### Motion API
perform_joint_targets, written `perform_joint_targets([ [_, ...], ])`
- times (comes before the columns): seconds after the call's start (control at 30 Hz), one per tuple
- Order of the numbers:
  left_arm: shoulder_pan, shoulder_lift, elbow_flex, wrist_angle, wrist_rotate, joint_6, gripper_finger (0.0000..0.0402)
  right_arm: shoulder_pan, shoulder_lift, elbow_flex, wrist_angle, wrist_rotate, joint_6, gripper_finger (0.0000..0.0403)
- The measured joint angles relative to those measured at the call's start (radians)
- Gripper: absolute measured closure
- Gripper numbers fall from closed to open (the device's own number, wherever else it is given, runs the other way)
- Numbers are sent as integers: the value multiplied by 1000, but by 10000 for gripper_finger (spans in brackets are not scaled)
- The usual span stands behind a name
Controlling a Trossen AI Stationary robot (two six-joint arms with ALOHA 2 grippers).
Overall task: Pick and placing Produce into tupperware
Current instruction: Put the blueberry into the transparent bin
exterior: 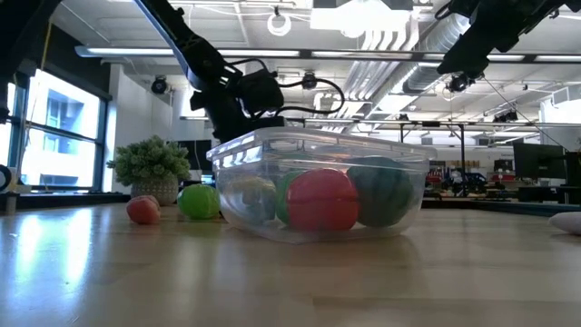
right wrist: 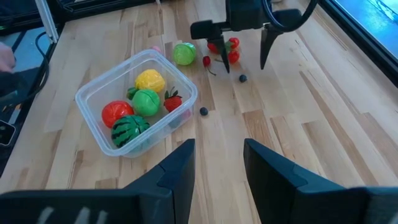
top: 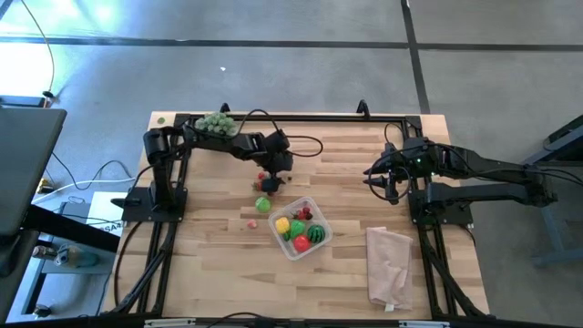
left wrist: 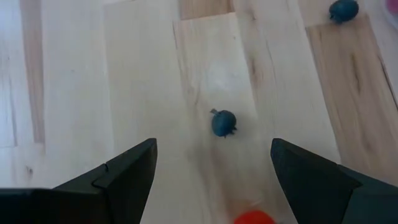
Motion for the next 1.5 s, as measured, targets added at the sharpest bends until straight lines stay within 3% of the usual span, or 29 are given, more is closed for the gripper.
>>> perform_joint_targets([
  [0.2, -26, 0, 0, 29, -3, -9, 105, 0, 0, 0, 0, 0, 0, 274],
  [0.5, -54, 0, 0, 42, -11, -13, 177, 0, 0, 0, 0, 0, 0, 274],
  [0.73, -53, 0, 0, 52, -49, -56, 209, 0, 0, 0, 0, 0, 0, 274],
  [1.5, -51, 65, 27, 52, -60, -111, 211, 0, 0, 0, 0, 0, 0, 274],
])
